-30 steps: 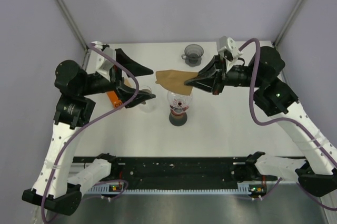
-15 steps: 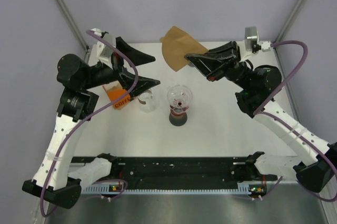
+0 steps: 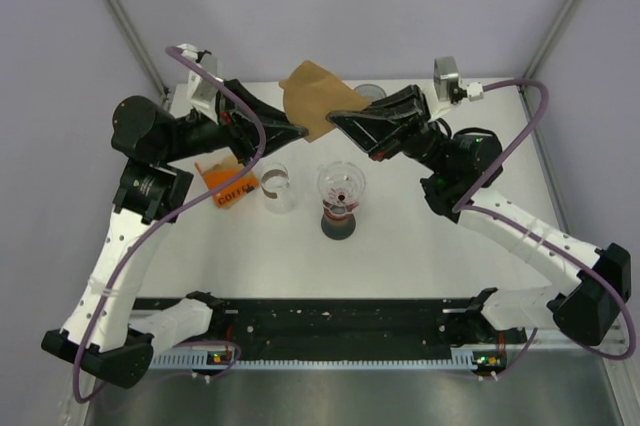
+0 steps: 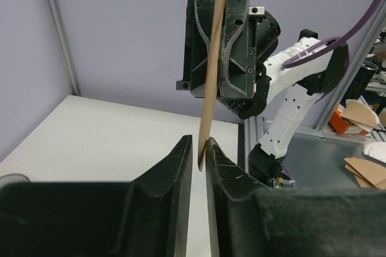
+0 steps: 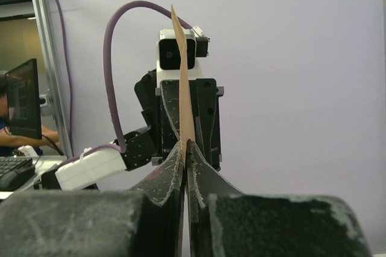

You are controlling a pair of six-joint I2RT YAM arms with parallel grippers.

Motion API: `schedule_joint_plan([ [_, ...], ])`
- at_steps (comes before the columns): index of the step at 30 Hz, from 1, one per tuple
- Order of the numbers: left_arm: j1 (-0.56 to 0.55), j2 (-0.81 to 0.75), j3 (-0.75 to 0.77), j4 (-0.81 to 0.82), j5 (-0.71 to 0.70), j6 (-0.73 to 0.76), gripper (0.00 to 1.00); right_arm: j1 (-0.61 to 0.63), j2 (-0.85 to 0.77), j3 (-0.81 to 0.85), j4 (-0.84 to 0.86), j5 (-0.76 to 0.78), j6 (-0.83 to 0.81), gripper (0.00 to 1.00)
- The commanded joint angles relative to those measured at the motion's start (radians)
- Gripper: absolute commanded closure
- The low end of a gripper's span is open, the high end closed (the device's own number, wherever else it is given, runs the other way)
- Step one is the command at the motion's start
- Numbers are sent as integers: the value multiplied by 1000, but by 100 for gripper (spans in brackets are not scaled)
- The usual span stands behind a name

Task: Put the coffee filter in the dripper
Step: Place the coffee filter in the coffee dripper.

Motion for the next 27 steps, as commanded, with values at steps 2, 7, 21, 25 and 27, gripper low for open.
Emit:
schedule_joint_plan([
  [2,-3,-19,21,40,-20,-2,93,13,24,32,34,-41,21,100],
  [7,-3,-42,4,14,-24,7,100,14,21,18,-22,-61,-7,100],
  [21,2,-72,-28,-305,29,225,100,1,-93,99,-530,-208,-369,34],
  [25,3,-65,18,-514,42,473,100,-7,-97,185,-793,-240,-525,17],
  [27,2,-59,45,-642,45,614,100,-24,-96,214,-877,-283,-568,14],
])
